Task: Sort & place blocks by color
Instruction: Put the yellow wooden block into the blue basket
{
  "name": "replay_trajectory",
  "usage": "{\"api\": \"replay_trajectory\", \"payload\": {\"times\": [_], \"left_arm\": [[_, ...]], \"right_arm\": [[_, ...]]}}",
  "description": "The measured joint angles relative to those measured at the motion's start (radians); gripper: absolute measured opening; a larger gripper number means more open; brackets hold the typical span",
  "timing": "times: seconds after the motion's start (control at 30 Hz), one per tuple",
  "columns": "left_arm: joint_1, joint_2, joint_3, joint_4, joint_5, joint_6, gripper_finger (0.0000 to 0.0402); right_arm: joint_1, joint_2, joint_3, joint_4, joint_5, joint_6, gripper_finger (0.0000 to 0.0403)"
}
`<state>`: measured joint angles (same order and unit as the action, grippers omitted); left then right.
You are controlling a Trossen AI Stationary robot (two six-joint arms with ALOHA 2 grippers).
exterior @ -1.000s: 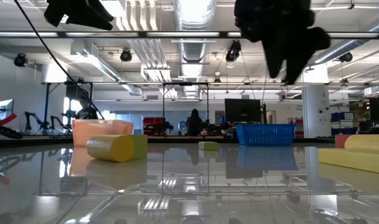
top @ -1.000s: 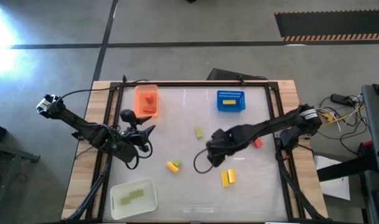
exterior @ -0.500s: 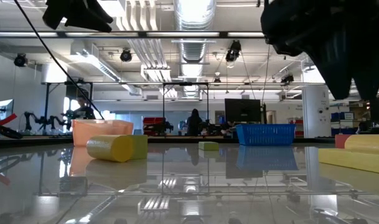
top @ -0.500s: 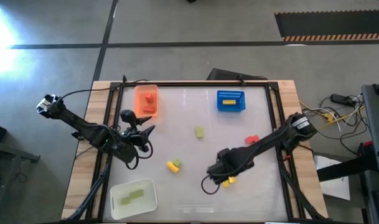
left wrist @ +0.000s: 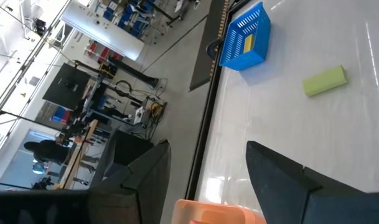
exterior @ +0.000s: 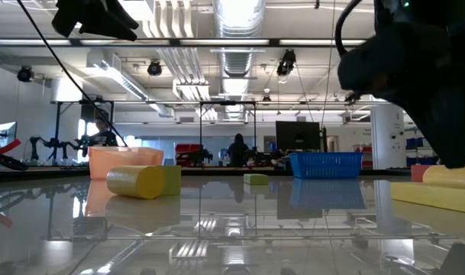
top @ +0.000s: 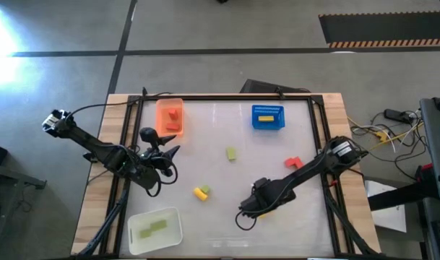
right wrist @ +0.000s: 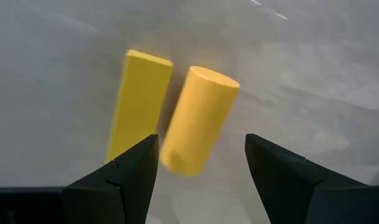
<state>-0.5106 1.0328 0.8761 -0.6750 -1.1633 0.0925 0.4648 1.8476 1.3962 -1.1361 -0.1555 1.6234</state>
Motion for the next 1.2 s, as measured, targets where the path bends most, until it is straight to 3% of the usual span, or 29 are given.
{"api": "replay_trajectory", "payload": {"times": [0.4,0.77,1.03,1.2], "left_arm": [[-0.001,0.0,0.0,0.0,0.0,-0.001,0.0191],[0.0,0.0,0.0,0.0,0.0,-0.002,0.0191],[0.0,0.0,-0.002,0.001,0.003,-0.003,0.0191],[0.0,0.0,-0.002,0.001,0.005,-0.003,0.0191]], "right_arm": [[-0.003,0.016,-0.048,0.009,0.059,-0.011,0.0215],[-0.003,0.015,-0.083,0.022,0.06,-0.027,0.0113],[-0.009,0.012,-0.082,0.01,0.054,-0.068,0.0113],[-0.044,-0.019,-0.049,-0.098,0.064,-0.155,0.0113]]}}
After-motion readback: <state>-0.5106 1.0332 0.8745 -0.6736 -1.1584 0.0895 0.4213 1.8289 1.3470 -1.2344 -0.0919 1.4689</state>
